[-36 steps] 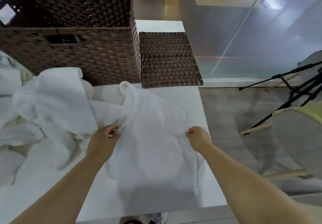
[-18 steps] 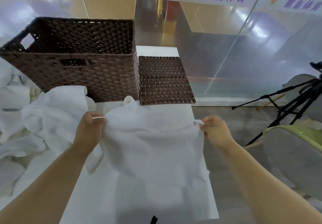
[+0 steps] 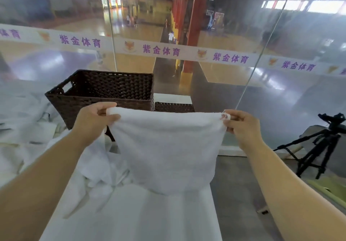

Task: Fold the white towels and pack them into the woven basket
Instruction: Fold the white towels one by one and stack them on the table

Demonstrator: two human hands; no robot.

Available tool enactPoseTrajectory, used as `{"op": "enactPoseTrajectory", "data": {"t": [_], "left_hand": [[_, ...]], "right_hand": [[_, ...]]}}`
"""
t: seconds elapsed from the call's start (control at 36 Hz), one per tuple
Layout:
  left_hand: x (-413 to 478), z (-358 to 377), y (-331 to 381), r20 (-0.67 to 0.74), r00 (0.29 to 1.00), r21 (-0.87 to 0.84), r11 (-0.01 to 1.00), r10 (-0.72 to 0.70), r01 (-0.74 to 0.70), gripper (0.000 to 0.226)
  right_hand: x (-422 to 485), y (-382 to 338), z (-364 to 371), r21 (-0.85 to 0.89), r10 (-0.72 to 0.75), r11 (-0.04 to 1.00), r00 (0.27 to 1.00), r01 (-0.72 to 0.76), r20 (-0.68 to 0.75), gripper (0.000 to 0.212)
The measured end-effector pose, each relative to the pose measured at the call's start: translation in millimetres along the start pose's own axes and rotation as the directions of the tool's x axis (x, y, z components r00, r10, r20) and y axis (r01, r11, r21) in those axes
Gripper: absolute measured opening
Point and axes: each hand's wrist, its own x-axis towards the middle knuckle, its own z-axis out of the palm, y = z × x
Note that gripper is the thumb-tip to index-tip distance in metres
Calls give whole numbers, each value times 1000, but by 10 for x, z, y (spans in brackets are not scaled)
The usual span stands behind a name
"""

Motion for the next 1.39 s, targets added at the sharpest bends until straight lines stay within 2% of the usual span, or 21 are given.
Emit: {"op": "enactPoseTrajectory", "data": {"t": [0.11, 0.25, 0.33, 0.42, 0.5, 0.58, 0.64, 0.78, 0.86, 1.0, 1.11, 1.28, 1.39], "left_hand": [[7, -182, 312, 61, 994, 158, 982, 94, -103, 56], [-17, -359, 593, 90, 970, 438, 866, 225, -241, 40], [-106, -430, 664, 71, 968, 481, 841, 242, -246, 23], [-254, -508, 662, 53, 964, 514, 820, 261, -250, 10], [-427, -599, 610, 41, 949, 533, 797, 312, -285, 14], [-613, -657, 568, 65, 918, 532, 765, 391, -363, 15], [-725, -689, 531, 74, 910, 489, 781, 407, -389, 16], [-1006, -780, 396, 115, 914, 314, 859, 389, -405, 9], [-1192, -810, 310, 128, 932, 187, 914, 340, -360, 18], [-1382, -813, 141, 127, 953, 33, 959, 274, -281, 15], [-1402, -758, 3, 175, 960, 71, 970, 218, -233, 16], [-1293, -501, -314, 227, 965, 309, 930, 130, -198, 11], [-1142, -251, -566, 223, 975, 354, 931, 7, -88, 13]], "right_hand": [[-97, -340, -86, 15, -91, 996, 996, 91, -19, 30], [-322, -558, -142, -82, -219, 973, 975, 216, -31, 33], [-515, -598, -152, -121, -264, 959, 963, 257, -49, 35], [-724, -613, -149, -211, -306, 935, 949, 285, -73, 27], [-939, -630, -149, -352, -352, 885, 933, 305, -76, 19], [-1174, -625, -180, -444, -383, 843, 918, 304, -98, 22], [-1341, -609, -225, -458, -384, 840, 915, 291, -122, 24], [-1787, -538, -382, -398, -363, 873, 921, 282, -144, 19], [-2044, -485, -461, -402, -349, 876, 925, 267, -147, 19], [-2375, -349, -555, -333, -321, 908, 933, 255, -161, 19], [-2409, -204, -583, -332, -276, 920, 946, 210, -167, 17], [-2059, 143, -466, -427, -133, 902, 984, 69, -120, 18], [-1720, 493, -330, -504, -64, 864, 993, 7, -95, 18]]}}
